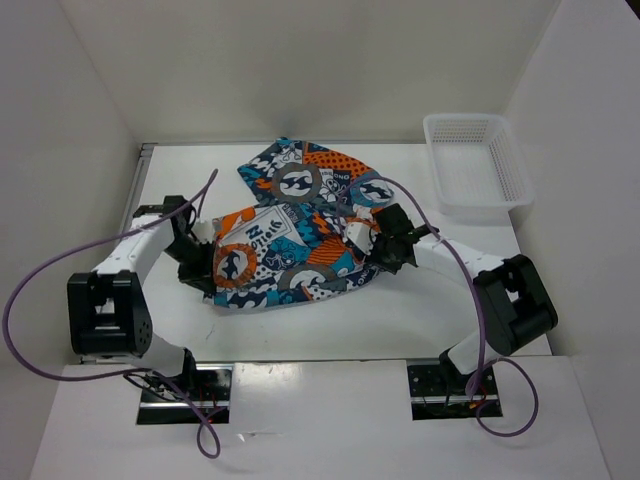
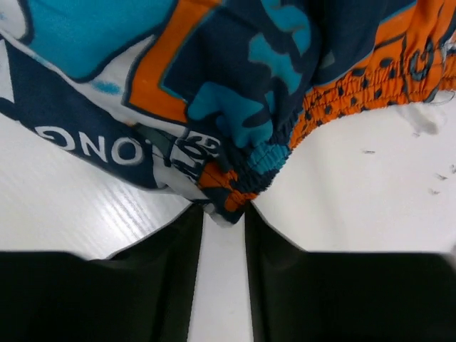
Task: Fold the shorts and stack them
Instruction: Flatten the shorts out
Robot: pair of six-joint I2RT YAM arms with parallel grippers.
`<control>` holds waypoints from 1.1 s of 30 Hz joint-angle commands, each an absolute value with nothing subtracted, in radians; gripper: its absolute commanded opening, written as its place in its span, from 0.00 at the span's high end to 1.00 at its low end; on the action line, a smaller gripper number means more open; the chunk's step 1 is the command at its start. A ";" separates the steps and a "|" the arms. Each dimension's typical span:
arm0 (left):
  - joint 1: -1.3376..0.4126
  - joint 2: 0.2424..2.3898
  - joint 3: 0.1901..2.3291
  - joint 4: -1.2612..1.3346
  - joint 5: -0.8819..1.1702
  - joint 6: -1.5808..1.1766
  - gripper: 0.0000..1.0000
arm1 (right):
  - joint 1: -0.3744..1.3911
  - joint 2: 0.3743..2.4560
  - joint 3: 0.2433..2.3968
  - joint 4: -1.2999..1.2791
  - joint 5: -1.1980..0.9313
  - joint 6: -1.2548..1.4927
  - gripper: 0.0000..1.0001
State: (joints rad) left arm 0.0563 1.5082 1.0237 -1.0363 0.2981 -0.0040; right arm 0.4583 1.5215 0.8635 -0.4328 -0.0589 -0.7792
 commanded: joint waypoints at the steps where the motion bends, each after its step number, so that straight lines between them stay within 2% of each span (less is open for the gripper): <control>1: 0.066 1.413 1.104 -1.299 0.336 0.000 1.00 | 0.471 1.526 0.851 -0.362 -0.058 -0.779 0.77; 4: 0.066 1.381 1.059 -1.299 0.267 0.000 1.00 | 0.495 1.517 0.841 -0.393 -0.072 -0.824 0.90; 5: 0.075 1.381 1.049 -1.299 0.256 0.000 1.00 | 0.506 1.517 0.830 -0.406 -0.072 -0.837 1.00; 8: 0.084 1.381 1.078 -1.299 0.270 0.000 1.00 | 0.506 1.496 0.830 -0.503 -0.072 -0.955 1.00; 12: 0.084 1.316 1.100 -1.299 0.175 0.000 1.00 | 0.506 1.438 0.830 -0.780 0.069 -1.236 1.00; 13: 0.084 1.295 1.080 -1.299 0.151 0.000 1.00 | 0.506 1.364 0.830 -0.893 0.083 -1.329 1.00; 15: 0.032 1.215 1.020 -1.299 0.063 0.000 1.00 | 0.535 1.254 0.780 -0.937 0.083 -1.408 1.00; 17: -0.014 1.145 0.953 -1.286 0.051 0.000 0.93 | 0.619 1.083 0.682 -0.904 0.083 -1.486 1.00; 18: -0.041 1.131 0.910 -1.249 0.063 0.000 0.90 | 0.653 1.033 0.651 -0.876 0.083 -1.486 0.97; 20: -0.060 1.131 0.910 -1.240 0.081 0.000 0.76 | 0.699 0.921 0.608 -0.804 0.058 -1.486 0.83; 21: -0.060 1.141 0.910 -1.229 0.090 0.000 0.67 | 0.710 0.902 0.607 -0.790 0.020 -1.477 0.54; 22: -0.069 1.152 0.910 -1.220 0.100 0.000 0.57 | 0.710 0.891 0.607 -0.776 0.003 -1.459 0.40; 23: -0.069 1.172 0.920 -1.207 0.112 0.000 0.32 | 0.710 0.891 0.648 -0.749 -0.008 -1.384 0.30; 24: -0.069 1.172 0.920 -1.142 0.112 0.000 0.19 | 0.710 0.914 0.672 -0.735 -0.008 -1.338 0.20; 26: -0.051 1.209 0.942 -1.018 0.055 0.000 0.18 | 0.710 0.955 0.757 -0.706 -0.008 -1.204 0.20; 31: 0.049 1.375 1.049 -0.645 0.077 0.000 0.15 | 0.609 1.101 0.917 -0.519 -0.098 -0.929 0.20; 33: 0.049 1.431 1.086 -0.540 0.077 0.000 0.15 | 0.568 1.234 0.969 -0.500 -0.127 -0.810 0.22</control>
